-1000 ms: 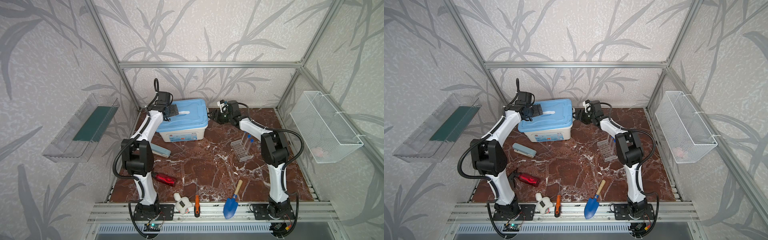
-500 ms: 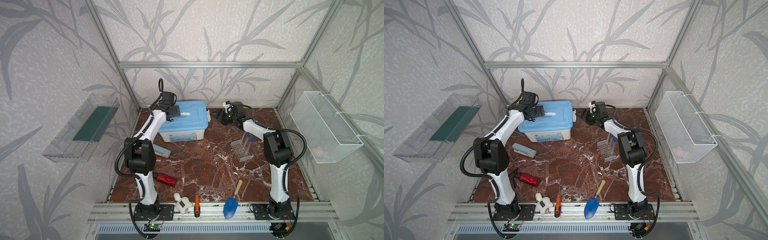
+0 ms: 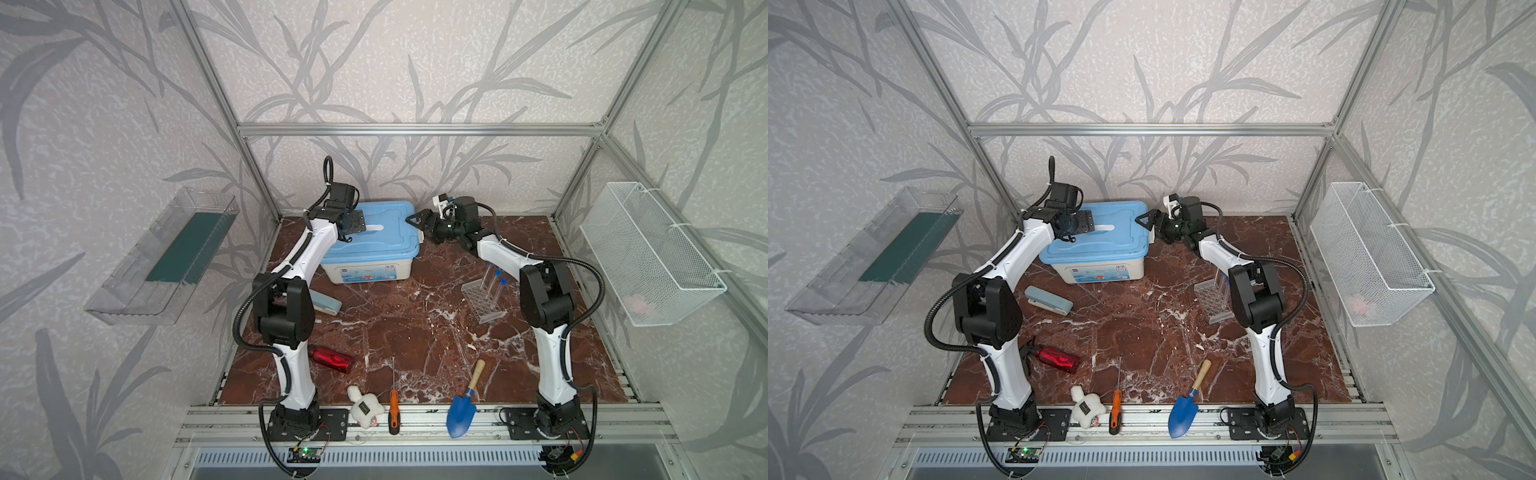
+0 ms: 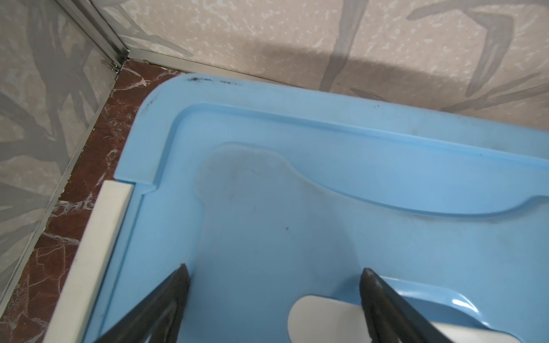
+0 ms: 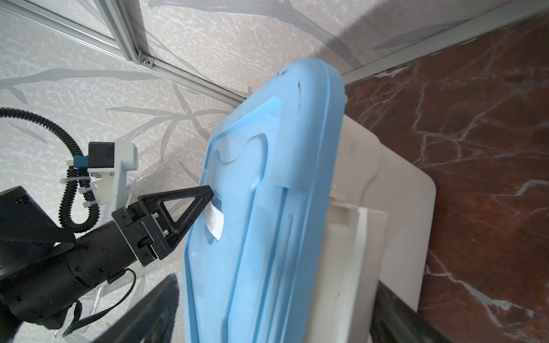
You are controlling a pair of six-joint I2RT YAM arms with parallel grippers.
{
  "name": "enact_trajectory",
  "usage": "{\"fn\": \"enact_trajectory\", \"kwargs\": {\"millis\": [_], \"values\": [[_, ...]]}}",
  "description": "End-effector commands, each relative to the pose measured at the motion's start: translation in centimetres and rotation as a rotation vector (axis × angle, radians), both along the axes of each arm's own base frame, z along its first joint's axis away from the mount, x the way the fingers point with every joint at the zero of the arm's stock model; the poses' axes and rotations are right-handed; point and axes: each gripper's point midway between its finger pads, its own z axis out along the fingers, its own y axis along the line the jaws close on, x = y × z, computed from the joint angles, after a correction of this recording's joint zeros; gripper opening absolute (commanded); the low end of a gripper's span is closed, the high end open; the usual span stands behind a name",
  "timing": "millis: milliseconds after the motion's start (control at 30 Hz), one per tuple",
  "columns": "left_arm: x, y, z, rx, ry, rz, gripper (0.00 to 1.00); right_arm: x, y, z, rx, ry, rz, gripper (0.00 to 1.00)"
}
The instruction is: Organize the chemistry lab equipment
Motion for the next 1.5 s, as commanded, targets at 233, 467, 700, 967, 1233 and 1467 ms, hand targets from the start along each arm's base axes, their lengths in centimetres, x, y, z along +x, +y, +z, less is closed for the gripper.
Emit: {"fn": "enact_trajectory", "kwargs": {"millis": [233,467,700,967,1233,1467], "values": [[-2.1,-3.2,-5.8,-0.083,0.17,-0.072,0.9,-4.2,3.5,-0.1,-0.411,-0.105,0.101,0.73],[-2.5,-5.1,-6.5,-0.123,0.175,-0.095,0.89,-5.1,5.2,-0.5,-0.55,-0.154,0.099,0.63],[-2.6,-8.2,-5.3,-0.25,0.135,-0.135,0.88,-2.9,5.5,-2.0,-0.558,-0.128,0.073,0.64],[-0.5,-6.7,1.2,-0.24,-0.016,-0.099,0.91,-2.1,3.1,1.7,-0.569,-0.086,0.074,0.75],[-1.4,-3.6,12.5,-0.15,-0.185,-0.082,0.98,-3.3,-2.5,11.7,-0.67,-0.26,-0.117,0.99],[-7.4,-2.7,18.2,-0.178,-0.334,-0.135,0.99,-8.4,-11.3,18.5,-0.816,-0.33,-0.192,0.99]]}}
